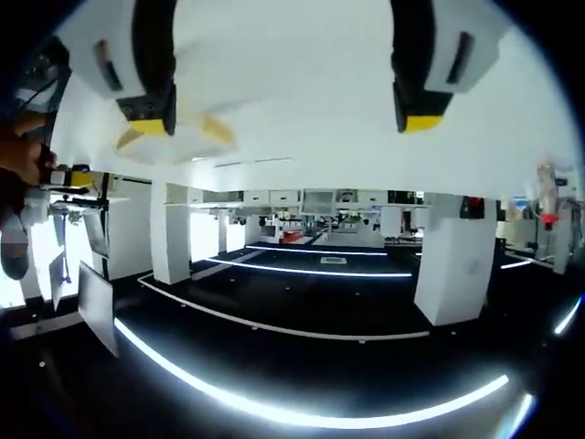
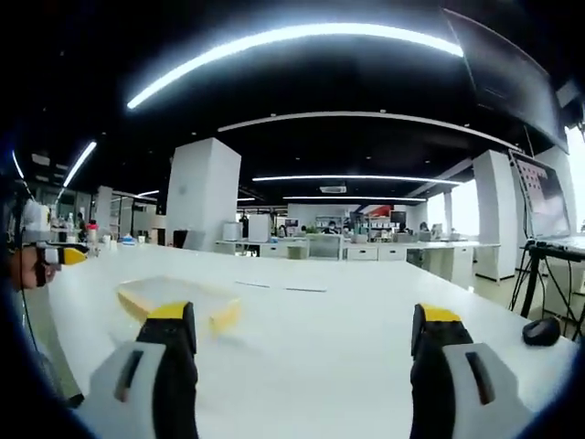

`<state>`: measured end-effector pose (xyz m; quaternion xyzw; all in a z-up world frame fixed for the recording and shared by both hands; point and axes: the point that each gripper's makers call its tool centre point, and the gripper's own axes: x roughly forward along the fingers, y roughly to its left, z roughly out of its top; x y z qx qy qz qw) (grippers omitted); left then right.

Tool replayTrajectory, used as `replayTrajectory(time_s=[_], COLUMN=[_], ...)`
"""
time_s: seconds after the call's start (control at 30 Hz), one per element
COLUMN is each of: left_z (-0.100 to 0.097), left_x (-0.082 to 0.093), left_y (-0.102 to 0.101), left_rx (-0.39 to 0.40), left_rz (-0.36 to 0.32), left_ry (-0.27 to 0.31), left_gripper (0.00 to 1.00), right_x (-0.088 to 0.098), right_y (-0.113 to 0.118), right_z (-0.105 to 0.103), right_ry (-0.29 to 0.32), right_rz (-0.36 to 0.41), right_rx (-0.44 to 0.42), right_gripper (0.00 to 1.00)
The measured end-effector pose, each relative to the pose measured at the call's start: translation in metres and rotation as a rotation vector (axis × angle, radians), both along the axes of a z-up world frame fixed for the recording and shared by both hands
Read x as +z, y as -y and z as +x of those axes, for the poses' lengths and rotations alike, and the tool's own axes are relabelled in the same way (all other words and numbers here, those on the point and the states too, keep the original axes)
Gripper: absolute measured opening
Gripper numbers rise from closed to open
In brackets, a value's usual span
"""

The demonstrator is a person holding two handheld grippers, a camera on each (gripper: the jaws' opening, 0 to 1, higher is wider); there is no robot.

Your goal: Snap each plastic latch of the storage box into its locked position after aligning the lid with the box until every specified latch is closed and the lid sits flush.

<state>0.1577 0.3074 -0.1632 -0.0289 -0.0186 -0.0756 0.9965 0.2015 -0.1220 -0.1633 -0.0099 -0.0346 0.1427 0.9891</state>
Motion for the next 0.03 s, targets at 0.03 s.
replayTrajectory(time_s=[0.03], left_z=[-0.0008], left_x=[-0.0003], left_y=[0.0003], left_rx=[0.0], left_rz=[0.004], left_ry=[-0.001], left_gripper=[0.99], right_x=[0.001], right_y=[0.0007], right_z=[0.0005], right_ry=[0.002], right_rz=[0.004], right_rx=[-0.003], right_gripper=[0.98])
